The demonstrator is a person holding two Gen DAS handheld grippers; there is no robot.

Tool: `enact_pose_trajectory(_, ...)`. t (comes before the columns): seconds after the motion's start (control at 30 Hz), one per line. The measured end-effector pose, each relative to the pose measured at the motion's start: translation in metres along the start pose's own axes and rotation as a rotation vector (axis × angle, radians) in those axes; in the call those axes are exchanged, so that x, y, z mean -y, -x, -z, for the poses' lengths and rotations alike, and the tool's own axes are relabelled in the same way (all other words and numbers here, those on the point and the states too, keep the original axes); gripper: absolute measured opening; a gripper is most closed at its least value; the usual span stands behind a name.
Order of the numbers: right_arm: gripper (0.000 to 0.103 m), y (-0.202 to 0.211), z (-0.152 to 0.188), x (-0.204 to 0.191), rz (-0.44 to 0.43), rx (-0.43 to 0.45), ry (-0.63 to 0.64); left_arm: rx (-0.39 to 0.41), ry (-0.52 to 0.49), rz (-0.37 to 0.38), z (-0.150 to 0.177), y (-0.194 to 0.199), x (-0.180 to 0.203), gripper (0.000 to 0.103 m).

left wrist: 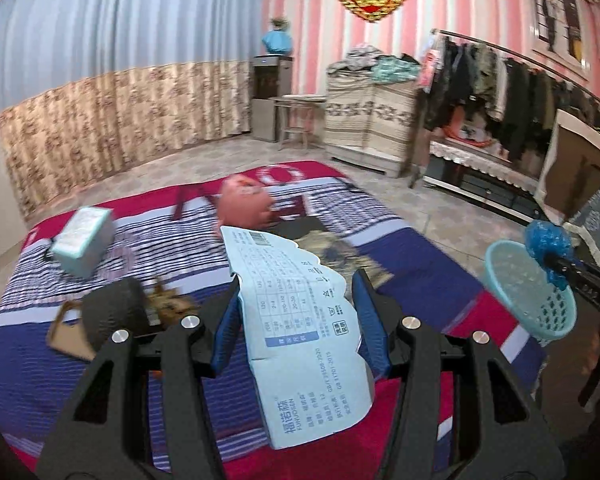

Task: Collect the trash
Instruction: 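Carry receipt and blue bag to the basket and open the left tool over it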

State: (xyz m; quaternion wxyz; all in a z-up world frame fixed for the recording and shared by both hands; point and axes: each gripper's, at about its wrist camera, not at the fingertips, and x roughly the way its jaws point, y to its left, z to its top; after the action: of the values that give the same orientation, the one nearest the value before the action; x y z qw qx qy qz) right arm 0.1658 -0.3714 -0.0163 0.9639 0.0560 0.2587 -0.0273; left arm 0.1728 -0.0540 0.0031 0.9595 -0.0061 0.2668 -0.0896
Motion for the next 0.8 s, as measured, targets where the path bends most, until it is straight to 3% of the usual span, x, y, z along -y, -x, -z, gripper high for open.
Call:
enact_pose_trajectory(0.53,0.028,-0.006,0.012,0.069,0.176,-0.01,-0.104,-0.001,-0.153,0.231,-0.003,-0.044,0.151,0.052)
enact_pose_trajectory(0.8,0.028,-0.009,0.012,0.092,0.233,-0.013,-0.132,-0.026,-0.192,0.301,0.002,-0.078,0.209,0.052)
